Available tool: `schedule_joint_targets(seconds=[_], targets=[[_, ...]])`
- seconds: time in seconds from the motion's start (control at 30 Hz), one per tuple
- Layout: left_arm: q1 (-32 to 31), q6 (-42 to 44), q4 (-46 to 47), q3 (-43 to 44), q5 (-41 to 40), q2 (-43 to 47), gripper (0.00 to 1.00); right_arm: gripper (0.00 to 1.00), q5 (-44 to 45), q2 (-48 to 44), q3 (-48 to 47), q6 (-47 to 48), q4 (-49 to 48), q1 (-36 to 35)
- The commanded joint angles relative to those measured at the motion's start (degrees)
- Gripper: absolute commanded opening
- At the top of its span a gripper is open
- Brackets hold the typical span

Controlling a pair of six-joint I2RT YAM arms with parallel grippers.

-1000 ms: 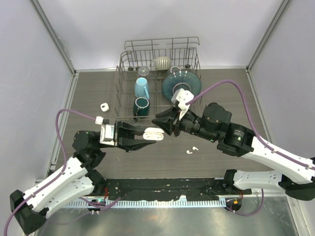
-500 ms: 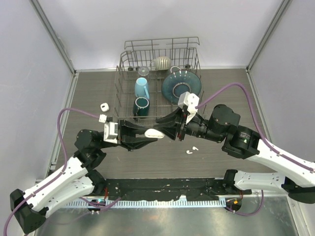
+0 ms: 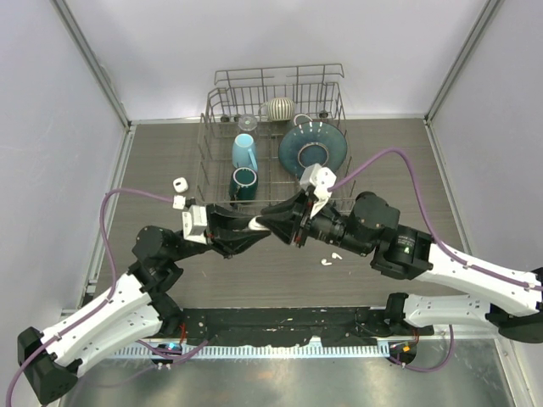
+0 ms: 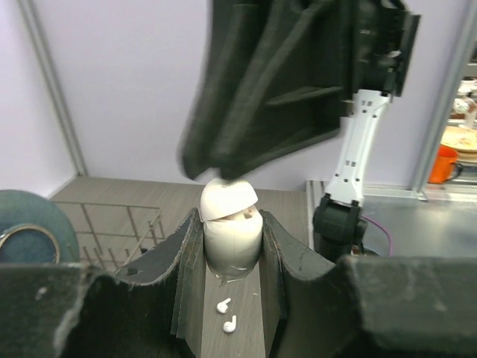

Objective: Insert the wireless bluetooth earbuds into the charging case
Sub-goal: Close the charging case.

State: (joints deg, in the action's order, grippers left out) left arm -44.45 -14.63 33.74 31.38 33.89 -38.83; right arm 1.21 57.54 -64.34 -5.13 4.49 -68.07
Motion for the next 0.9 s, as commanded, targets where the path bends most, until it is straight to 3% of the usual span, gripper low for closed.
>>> schedule_joint_targets(seconds=[0.0,0.17,0.33,0.4,0.57,0.87], targets=[[0.76,0.57,8.45,1.76,-14.72,0.77,0.0,0.29,-1.48,2.84,4.92,-4.19,4.83,-6.18],[0.77,0.92,8.63,0.44,-18.07,2.18,0.0,0.29,2.12,1.44,7.91,-6.3,2.54,-6.63],[0.76,3.38,2.92,2.11,-9.14,2.09,0.0,0.36,9.5,-3.21,9.58,-6.65,0.17,-6.72],[0.85,3.3,2.74,2.02,-6.22,2.35,0.0,0.44,12.14,-5.06,9.32,-6.13,-1.15,-6.55],[0.85,2.5,2.03,1.32,-4.53,4.02,0.0,0.54,9.96,-7.35,6.33,-2.62,1.12,-6.2],[0.85,0.05,5.98,1.76,1.25,3.41,0.0,0.54,8.02,-4.11,0.79,1.61,8.25,-6.19]])
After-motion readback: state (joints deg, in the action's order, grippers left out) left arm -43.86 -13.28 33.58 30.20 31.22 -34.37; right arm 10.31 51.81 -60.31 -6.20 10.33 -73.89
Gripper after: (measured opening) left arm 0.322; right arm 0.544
